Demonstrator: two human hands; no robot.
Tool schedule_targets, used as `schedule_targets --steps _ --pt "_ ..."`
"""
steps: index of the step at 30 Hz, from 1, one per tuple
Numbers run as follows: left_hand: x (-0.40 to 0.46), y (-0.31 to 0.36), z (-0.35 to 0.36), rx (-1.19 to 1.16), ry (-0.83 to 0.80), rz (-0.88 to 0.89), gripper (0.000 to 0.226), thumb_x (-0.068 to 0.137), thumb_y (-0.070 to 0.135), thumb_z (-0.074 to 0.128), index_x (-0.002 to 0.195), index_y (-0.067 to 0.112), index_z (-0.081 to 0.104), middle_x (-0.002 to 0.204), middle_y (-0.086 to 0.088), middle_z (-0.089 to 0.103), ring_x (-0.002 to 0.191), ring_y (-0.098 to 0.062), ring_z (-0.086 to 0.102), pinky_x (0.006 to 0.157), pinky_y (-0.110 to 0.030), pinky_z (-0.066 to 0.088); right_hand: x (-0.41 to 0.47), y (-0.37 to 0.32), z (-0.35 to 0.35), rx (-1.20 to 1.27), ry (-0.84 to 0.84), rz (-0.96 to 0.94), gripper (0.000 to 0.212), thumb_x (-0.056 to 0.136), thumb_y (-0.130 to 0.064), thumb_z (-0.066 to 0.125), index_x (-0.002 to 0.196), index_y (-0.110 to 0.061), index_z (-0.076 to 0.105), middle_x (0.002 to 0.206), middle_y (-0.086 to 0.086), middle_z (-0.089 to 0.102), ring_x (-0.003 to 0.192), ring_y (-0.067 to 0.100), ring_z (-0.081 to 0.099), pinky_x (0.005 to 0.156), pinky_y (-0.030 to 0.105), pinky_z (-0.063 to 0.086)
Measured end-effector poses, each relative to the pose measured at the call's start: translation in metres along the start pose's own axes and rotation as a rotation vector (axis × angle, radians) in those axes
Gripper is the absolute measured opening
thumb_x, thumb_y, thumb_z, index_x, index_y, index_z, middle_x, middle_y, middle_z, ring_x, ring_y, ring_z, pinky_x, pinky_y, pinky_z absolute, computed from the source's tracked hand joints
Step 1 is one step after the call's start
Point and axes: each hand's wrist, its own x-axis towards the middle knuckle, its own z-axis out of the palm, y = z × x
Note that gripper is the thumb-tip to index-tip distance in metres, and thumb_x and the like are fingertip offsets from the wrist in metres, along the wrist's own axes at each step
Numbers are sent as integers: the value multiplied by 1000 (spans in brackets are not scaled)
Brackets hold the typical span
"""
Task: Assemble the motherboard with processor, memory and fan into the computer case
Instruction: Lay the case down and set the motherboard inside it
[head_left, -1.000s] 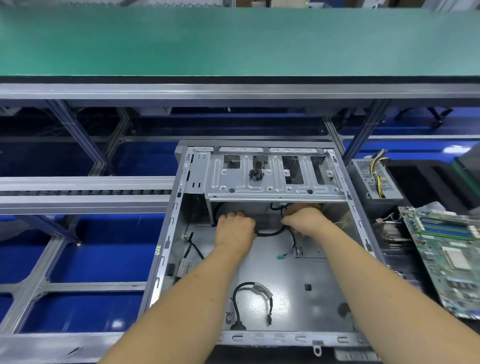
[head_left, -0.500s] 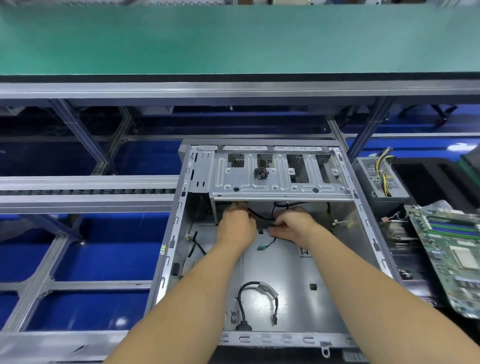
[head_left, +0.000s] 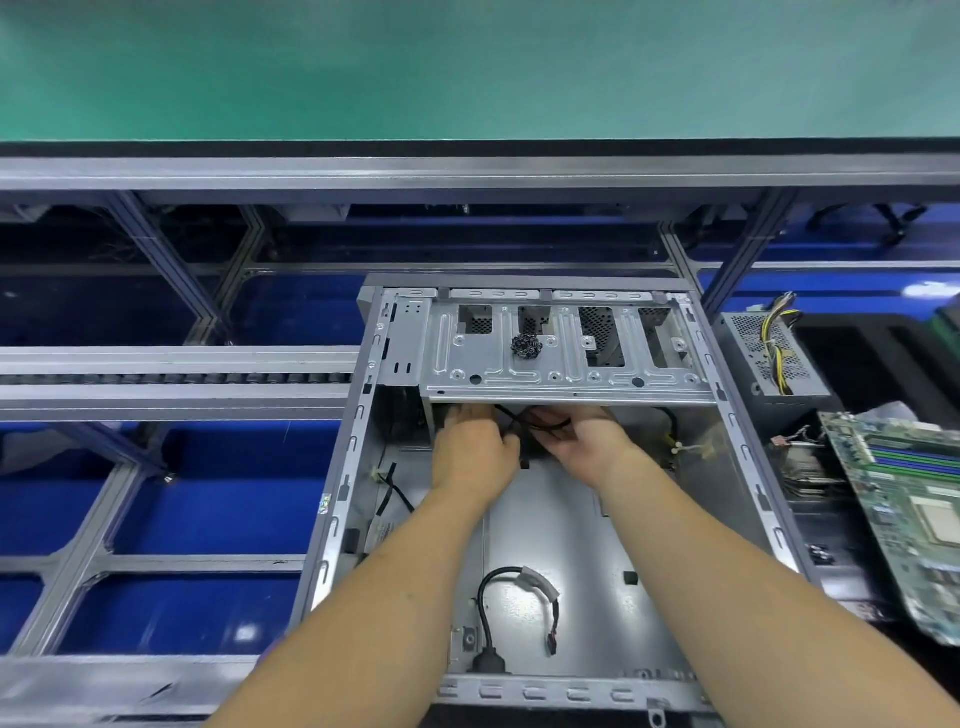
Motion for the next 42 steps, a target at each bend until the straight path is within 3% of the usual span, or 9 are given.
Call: schedule_targets --steps 7,13,22,26,30,32,34,36,42 --pt "-1 12 -2 413 40 110 45 84 31 50 124 15 62 130 -11 61 131 -34 39 114 -51 16 1 3 15 253 -127 102 20 95 -11 51 110 -12 65 109 16 65 101 31 60 110 49 44" --pt "-4 10 -8 396 4 163 25 89 21 50 103 15 70 122 -9 62 123 -34 44 106 -43 29 1 5 -2 -25 -92 137 28 101 -2 42 76 -12 49 71 7 56 71 21 56 58 34 53" --pt "-5 8 -10 522 -36 254 29 84 4 55 106 15 70 111 -7 64 116 -32 50 95 -38 38 -3 7 6 -326 -22 45 8 99 -10 58 94 -10 65 75 10 71 60 22 66 49 29 52" --pt "-7 2 -4 510 -119 199 31 85 -5 51 109 8 67 110 -11 64 106 -31 56 82 -37 45 -4 -3 -5 -634 188 -4 19 93 -30 65 85 -15 56 68 9 52 46 17 39 43 17 25" --pt "-8 8 -3 443 -190 204 29 90 -2 50 114 5 65 119 -14 58 109 -34 55 83 -40 47 -15 -19 -19 -325 165 103 19 98 -24 65 87 -12 55 76 9 57 57 19 51 37 19 35" --pt "-7 11 -5 387 -213 206 26 93 4 51 116 7 65 122 -14 56 110 -35 57 83 -40 47 -20 -25 -22 46 106 130 10 100 -8 59 96 1 58 93 20 63 84 31 62 65 34 57" --pt "-6 11 -6 307 -226 224 24 98 23 53 117 13 63 121 -13 59 109 -35 59 83 -39 47 -29 -30 -26 232 46 107 17 103 -4 51 114 7 57 118 28 60 115 42 60 101 49 51" --pt "-6 9 -5 281 -274 261 38 93 40 61 122 17 57 121 -10 60 111 -34 59 86 -39 46 -38 -35 -33 237 5 52 24 103 -6 49 122 6 58 124 28 60 121 44 59 106 53 47" --pt "-9 6 5 388 -264 261 26 95 25 59 120 18 57 125 -10 58 114 -33 57 89 -40 45 -49 -30 -45 -251 235 -29 8 103 -13 58 96 -10 58 78 11 51 61 22 49 55 32 45"
